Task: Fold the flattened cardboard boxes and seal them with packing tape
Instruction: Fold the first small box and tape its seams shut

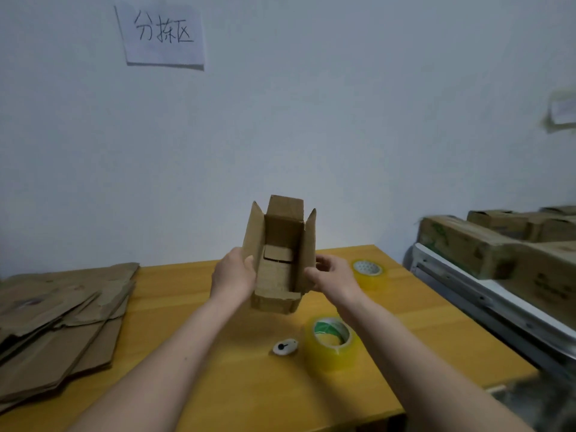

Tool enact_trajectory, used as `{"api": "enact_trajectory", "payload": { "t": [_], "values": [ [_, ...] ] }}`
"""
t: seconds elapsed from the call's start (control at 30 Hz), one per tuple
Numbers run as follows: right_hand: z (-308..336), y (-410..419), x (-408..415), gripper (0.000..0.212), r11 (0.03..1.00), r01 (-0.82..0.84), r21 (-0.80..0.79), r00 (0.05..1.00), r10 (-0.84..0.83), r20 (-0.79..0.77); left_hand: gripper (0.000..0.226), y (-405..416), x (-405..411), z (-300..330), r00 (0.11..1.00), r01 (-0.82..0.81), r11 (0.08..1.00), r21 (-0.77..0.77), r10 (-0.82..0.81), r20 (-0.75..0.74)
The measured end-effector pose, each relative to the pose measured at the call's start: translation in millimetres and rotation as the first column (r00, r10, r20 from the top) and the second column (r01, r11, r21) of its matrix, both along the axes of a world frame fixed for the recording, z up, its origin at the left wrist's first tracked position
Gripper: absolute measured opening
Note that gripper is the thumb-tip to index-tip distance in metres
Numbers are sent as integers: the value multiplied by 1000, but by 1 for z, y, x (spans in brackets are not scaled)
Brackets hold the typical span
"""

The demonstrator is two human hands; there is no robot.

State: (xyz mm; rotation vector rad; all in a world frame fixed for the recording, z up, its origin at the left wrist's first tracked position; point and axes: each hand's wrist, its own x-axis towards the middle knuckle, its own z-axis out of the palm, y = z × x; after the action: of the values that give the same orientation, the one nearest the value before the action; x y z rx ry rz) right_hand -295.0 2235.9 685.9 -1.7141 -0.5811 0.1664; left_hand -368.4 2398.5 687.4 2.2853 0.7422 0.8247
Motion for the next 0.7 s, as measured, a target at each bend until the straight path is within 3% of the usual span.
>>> {"api": "enact_trajectory", "payload": {
  "t": [0.3, 0.4, 0.53, 0.7],
  "values": [
    [20, -28, 64, 11, 997, 81, 17, 993, -82, 80, 32, -8, 91, 17, 993, 119, 957, -263, -118, 17],
    [22, -33, 95, 12, 976, 215, 21, 970, -216, 114, 16, -9, 124, 20, 986, 167, 899, -405, -153, 67],
    [26, -41, 142, 26, 937, 349, 21, 923, -347, 164, 32, -21, 175, 26, 981, 194, 824, -533, -178, 82],
    [24, -62, 216, 14, 923, 378, 69, 908, -384, 166, 25, -41, 247, 35, 941, 335, 678, -655, -283, 188]
  ]
}}
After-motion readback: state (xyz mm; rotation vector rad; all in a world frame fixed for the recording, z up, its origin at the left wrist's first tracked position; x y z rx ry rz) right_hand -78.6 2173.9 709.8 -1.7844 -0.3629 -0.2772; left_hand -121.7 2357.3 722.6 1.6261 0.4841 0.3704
